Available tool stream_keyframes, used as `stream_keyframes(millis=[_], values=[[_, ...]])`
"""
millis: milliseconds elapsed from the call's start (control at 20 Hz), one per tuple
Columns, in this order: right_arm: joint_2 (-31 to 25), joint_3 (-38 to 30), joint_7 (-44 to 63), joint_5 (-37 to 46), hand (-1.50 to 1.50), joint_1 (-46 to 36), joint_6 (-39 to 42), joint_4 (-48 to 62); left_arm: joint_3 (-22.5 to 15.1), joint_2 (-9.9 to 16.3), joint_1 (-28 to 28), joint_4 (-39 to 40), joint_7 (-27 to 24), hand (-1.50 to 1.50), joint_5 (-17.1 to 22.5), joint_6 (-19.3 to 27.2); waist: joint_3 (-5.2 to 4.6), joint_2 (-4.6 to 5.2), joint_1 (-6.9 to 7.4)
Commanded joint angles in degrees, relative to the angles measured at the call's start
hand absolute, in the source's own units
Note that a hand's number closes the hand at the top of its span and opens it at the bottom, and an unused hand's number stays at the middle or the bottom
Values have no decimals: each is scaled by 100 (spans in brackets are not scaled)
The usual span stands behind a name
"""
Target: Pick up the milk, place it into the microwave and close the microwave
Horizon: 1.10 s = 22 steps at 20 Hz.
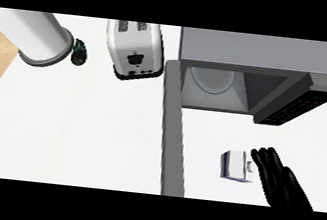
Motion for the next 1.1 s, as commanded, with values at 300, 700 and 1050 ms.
stream_keyframes(millis=[300, 700, 1050], values=[[-80, -263, -718, 47, -150, 526, -355, 720, 985, 271, 773, -401, 46, -150, 1125, -748, 3, 9, 18], [-404, -605, -1257, -237, -150, 721, -152, 1249, 1670, 413, 964, -372, 76, -150, 1857, -1212, 3, 10, 15], [-235, -1224, -2124, -509, -150, 637, -319, 2595, 1614, 30, 1385, -943, 109, -150, 1659, -1342, 5, 10, 25]])
